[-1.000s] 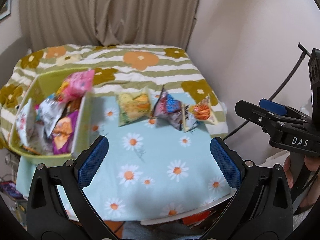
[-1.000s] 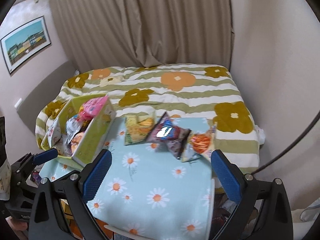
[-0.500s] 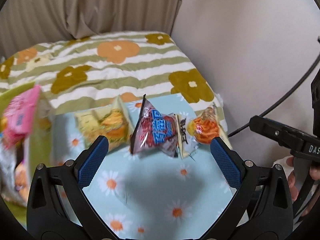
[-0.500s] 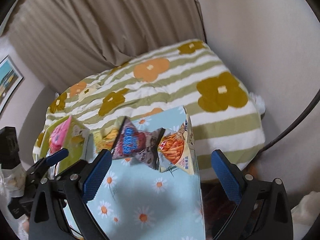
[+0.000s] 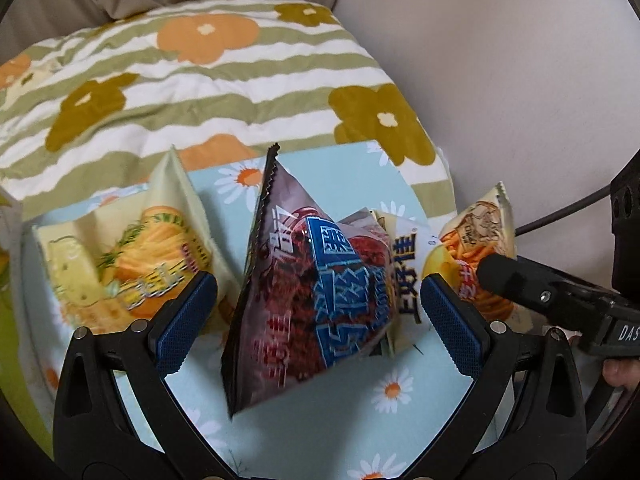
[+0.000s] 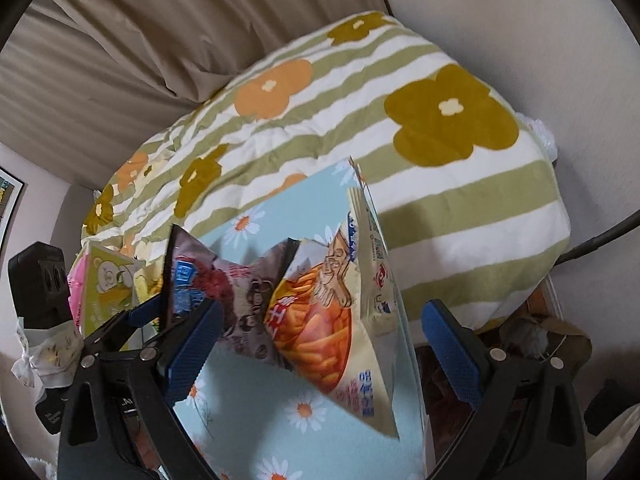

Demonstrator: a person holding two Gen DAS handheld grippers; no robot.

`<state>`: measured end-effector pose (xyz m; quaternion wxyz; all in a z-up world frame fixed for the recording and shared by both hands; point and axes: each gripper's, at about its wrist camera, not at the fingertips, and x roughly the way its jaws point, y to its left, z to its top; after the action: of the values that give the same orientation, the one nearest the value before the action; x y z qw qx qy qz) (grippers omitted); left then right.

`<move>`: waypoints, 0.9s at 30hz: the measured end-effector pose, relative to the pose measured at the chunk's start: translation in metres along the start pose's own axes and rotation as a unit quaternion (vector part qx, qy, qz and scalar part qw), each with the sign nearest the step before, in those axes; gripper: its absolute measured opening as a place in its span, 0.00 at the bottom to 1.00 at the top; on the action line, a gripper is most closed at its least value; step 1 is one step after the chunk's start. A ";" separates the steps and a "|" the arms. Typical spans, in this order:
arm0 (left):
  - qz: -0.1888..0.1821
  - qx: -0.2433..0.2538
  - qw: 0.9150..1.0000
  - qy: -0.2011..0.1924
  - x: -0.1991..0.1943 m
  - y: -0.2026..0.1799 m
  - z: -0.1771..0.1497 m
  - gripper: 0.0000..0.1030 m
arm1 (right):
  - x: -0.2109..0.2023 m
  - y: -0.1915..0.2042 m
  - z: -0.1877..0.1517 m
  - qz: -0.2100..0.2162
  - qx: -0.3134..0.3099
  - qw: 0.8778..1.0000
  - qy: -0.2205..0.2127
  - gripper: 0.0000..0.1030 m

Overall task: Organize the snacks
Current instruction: 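Grasp the purple-blue bag with left tool while right tool grasps orange stick bag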

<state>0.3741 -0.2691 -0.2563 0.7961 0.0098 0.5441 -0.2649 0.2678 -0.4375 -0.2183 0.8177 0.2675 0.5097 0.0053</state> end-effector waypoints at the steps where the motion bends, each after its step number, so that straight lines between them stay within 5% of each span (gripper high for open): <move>1: -0.001 0.001 1.000 0.002 0.003 0.001 0.000 0.95 | 0.004 -0.001 0.001 0.000 0.001 1.000 0.004 0.96; 4: -0.003 0.007 1.000 0.016 0.012 0.001 0.000 0.74 | 0.013 -0.004 0.002 0.002 0.005 1.000 0.014 0.96; 8: -0.002 0.014 1.000 0.012 0.011 -0.001 -0.002 0.67 | 0.023 -0.006 0.003 0.001 0.005 1.000 0.026 0.95; 12: 0.005 0.016 1.000 0.011 0.008 -0.003 -0.002 0.64 | 0.032 -0.007 0.003 0.004 0.007 0.999 0.038 0.84; 19: 0.023 0.019 1.000 0.006 0.003 -0.007 -0.005 0.64 | 0.036 -0.003 0.005 0.003 -0.001 0.999 0.042 0.82; 27: 0.036 0.014 0.999 -0.010 -0.014 -0.006 -0.014 0.63 | 0.034 0.001 0.002 0.004 -0.009 0.999 0.047 0.57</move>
<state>0.3560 -0.2639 -0.2481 0.8101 0.0379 0.5318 -0.2439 0.2858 -0.4279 -0.2453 0.7955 0.2615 0.5460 0.0259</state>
